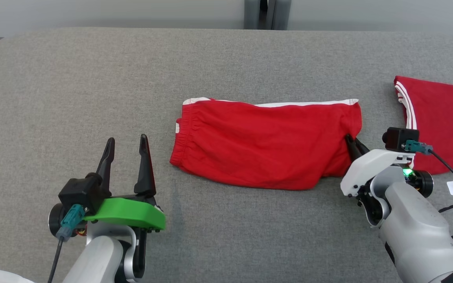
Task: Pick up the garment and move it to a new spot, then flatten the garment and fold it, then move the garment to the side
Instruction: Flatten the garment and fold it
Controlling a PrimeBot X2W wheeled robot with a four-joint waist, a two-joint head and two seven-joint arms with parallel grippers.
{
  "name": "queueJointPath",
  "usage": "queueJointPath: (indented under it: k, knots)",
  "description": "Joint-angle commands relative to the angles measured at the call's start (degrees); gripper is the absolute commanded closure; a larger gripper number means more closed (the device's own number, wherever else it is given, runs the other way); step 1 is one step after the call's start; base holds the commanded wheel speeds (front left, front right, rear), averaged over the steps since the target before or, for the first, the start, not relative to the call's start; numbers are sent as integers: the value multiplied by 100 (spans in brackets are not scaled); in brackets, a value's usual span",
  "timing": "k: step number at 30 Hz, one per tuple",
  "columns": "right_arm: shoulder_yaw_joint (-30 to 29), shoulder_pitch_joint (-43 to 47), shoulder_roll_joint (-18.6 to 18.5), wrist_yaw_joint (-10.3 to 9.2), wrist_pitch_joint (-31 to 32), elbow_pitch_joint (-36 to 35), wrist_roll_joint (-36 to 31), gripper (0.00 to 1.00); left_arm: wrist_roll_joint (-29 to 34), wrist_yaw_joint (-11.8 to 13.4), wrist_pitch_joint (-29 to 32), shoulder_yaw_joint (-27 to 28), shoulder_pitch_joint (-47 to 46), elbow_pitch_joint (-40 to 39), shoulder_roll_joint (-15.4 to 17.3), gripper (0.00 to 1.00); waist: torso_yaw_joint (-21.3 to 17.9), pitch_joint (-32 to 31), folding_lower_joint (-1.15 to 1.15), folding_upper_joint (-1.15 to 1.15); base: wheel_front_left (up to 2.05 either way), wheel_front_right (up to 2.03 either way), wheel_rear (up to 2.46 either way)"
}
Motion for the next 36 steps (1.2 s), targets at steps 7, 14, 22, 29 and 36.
queueJointPath:
  k: [7, 14, 22, 29, 36]
  knots:
    - [-209, -80, 71, -2, 28, -116, -333, 100, 53, -41, 30, -96, -8, 93, 10, 0, 168, -52, 0, 0, 0, 0, 0]
    - [-51, -282, 319, -2, 217, -540, -584, 100, 34, -35, 40, -103, 39, 243, 47, 0, 523, -163, 0, 0, 0, 0, 0]
    - [439, -481, 524, -2, 677, -1030, -471, 100, -10, -89, 9, -111, 125, 316, -83, 0, 1107, -152, 0, 0, 0, 0, 0]
    - [1082, -539, 531, -1, 901, -1040, 120, 100, 24, -190, -11, -117, 40, 415, -216, 0, 1591, -56, 0, 0, 0, 0, 0]
    - [1496, -663, 532, -1, 845, -590, 397, 100, 80, -276, -14, -65, 44, 517, -323, 0, 1800, 4, 0, 0, 0, 0, 0]
